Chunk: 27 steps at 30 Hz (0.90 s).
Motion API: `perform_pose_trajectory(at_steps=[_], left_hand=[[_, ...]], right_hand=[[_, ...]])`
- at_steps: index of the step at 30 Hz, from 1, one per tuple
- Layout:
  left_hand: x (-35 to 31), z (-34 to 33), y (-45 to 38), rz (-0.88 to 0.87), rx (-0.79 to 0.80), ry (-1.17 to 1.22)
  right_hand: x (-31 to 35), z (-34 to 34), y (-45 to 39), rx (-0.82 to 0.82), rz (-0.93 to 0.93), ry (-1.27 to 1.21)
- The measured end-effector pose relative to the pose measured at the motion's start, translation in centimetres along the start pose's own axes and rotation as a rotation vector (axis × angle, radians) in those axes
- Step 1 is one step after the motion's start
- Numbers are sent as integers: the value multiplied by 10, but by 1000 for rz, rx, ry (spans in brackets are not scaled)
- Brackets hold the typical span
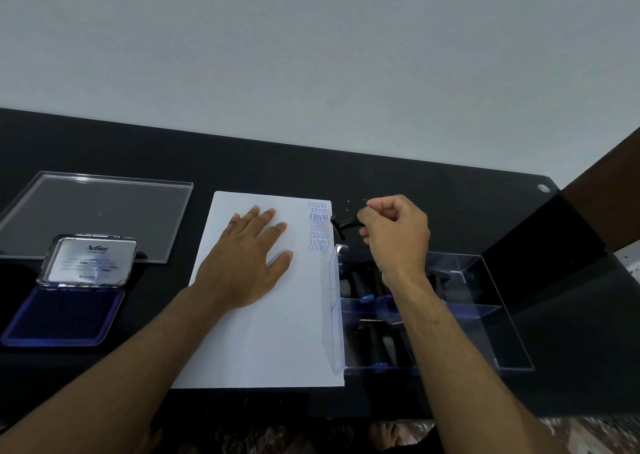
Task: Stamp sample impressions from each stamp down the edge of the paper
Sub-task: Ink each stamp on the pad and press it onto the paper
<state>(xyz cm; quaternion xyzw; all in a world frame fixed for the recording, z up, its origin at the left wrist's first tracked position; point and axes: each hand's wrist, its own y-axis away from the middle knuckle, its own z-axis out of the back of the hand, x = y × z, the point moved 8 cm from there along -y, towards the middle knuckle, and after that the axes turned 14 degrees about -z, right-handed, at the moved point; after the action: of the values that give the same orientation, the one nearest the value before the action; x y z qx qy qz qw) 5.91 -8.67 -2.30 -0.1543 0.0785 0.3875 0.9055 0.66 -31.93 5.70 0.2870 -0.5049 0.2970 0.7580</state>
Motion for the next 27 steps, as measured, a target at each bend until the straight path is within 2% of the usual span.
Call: perform_pose_trajectory(at_steps=[11, 27], left_hand=[[-9, 5, 14, 8, -31, -19], [-17, 21, 115, 107, 16, -33]], right_hand=[[6, -9, 23, 50, 62, -24], [-11, -40, 136, 156, 141, 122]])
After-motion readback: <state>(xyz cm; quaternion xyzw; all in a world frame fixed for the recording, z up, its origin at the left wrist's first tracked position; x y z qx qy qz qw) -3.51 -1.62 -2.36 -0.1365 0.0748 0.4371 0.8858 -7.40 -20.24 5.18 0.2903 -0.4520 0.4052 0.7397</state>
